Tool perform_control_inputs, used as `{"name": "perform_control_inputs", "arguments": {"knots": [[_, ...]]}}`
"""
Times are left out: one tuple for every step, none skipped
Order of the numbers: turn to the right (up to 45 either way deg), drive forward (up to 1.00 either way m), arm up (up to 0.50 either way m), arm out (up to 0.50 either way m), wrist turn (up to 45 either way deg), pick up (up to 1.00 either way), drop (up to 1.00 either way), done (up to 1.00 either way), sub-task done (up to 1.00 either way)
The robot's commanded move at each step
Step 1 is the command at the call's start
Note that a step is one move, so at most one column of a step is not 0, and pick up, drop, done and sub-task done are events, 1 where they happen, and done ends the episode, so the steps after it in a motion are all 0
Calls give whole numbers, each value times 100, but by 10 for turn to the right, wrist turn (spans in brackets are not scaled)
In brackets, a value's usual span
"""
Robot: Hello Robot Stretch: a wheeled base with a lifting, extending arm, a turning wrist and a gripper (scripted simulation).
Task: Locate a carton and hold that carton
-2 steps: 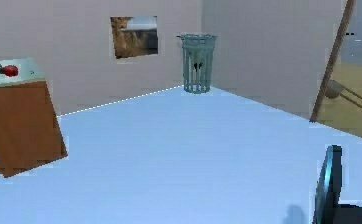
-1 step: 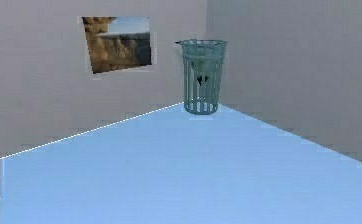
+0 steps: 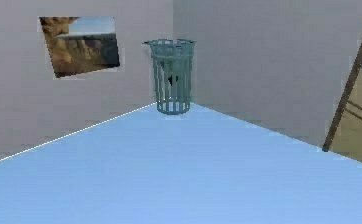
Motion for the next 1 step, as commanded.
{"name": "perform_control_inputs", "arguments": {"knots": [[0, 10, 0, 0, 0, 0, 0, 0, 0]]}}
